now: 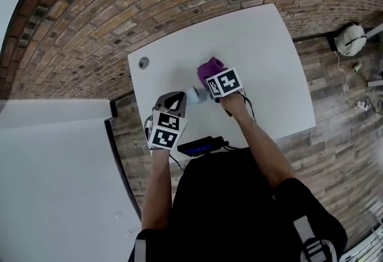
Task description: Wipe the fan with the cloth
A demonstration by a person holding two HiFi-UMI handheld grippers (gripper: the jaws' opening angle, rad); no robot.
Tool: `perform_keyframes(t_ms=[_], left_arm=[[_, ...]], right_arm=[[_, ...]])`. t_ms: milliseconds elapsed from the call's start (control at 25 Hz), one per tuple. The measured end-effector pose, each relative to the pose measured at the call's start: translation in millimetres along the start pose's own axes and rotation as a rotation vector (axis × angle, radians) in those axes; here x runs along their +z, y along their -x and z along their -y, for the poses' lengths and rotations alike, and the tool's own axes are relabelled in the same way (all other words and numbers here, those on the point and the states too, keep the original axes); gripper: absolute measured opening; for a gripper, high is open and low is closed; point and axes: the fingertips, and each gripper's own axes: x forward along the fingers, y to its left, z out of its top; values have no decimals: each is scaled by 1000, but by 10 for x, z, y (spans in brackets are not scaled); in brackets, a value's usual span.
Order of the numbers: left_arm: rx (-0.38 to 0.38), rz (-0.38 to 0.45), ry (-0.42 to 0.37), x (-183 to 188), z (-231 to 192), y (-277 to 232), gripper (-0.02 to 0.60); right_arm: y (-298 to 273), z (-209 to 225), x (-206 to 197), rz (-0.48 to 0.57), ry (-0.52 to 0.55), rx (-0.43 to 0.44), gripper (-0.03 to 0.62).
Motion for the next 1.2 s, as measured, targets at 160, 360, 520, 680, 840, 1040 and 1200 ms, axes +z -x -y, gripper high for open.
perform_keyframes(t_ms=[160,360,520,680,840,1040,1200], left_arm=[[0,4,0,-7,-2,4,0],[2,8,6,-2,-11,0,0],[1,18,2,6,-10,-3,0],[-3,48,62,-13,-31,19,2],[-20,137,305,-116,-152,187,2],[-135,174,615,-495,-166,157,2],[-236,207,678,-408,-182,-18,2]], right_arm=[[-282,-231,-279,-98,-92,118,69],[-226,-322,-572,-96,-113,108,69],[-33,-483,-1151,-231,-72,170,68],[205,-460,-1403,-262,-141,265,69],[483,-242,-593,-24,-155,245,68],[786,-649,18,29,-8,352,69],[738,-922,-176,-64,53,372,69]])
